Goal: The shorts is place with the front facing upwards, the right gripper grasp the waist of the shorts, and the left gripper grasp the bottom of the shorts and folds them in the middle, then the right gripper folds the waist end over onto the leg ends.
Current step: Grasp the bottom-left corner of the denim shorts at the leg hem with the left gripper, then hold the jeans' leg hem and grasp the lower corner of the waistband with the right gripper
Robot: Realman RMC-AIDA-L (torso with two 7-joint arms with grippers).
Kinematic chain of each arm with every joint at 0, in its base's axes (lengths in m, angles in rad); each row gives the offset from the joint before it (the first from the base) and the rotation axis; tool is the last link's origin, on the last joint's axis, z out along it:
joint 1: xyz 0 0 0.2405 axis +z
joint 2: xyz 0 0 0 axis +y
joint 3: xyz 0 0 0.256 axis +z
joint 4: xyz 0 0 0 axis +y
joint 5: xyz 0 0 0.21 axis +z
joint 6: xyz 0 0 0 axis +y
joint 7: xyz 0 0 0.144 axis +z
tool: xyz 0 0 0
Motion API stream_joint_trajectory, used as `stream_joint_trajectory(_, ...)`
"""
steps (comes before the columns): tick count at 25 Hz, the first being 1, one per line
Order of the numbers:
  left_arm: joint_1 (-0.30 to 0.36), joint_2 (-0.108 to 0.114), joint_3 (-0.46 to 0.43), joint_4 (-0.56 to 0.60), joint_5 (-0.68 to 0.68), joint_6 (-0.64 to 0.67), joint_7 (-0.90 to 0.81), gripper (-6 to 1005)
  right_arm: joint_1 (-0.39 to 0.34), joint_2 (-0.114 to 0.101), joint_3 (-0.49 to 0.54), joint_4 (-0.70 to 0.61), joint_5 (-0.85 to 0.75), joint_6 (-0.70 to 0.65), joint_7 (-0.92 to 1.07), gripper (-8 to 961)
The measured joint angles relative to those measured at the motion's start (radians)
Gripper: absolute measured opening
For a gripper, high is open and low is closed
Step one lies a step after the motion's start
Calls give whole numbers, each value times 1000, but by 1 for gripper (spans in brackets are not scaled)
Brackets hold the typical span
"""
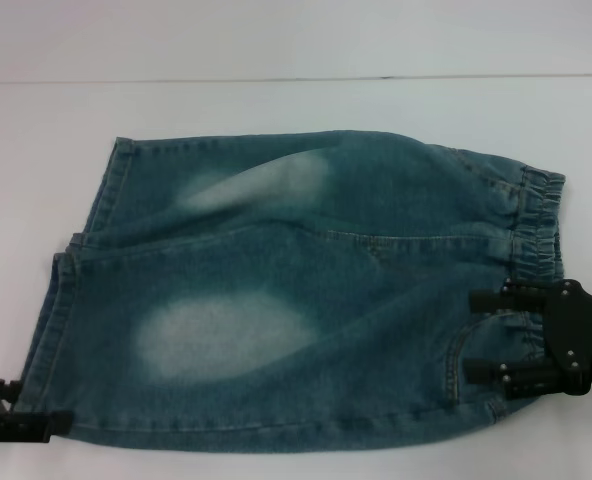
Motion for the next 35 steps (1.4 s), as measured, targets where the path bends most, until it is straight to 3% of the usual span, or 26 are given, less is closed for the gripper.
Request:
stream_joint_trajectory(4, -14, 5, 13, -26, 2, 3, 0, 887, 0, 0, 0, 0, 0, 1, 0, 941)
stream_joint_trajectory(9, -33, 14, 29, -77, 19, -19, 5, 738, 0, 0, -3, 0, 0, 1, 0, 942)
stream_joint_trajectory(15, -38, 0, 44, -62, 33, -52, -1, 500, 0, 1, -2, 0, 0, -2, 3, 941)
stream_joint_trajectory(29, -39, 2, 34, -58, 36, -99, -52, 54, 1, -1, 28, -16, 2, -33, 40, 941)
stream_joint_trajectory(32, -40, 1, 34, -55, 29, -94, -56, 55, 4, -3, 79, -53, 3, -34, 135, 941)
stream_joint_trajectory(35, -41, 1, 33, -53, 25, -92, -62, 56, 15, -19, 147, -77, 3, -26, 251, 942)
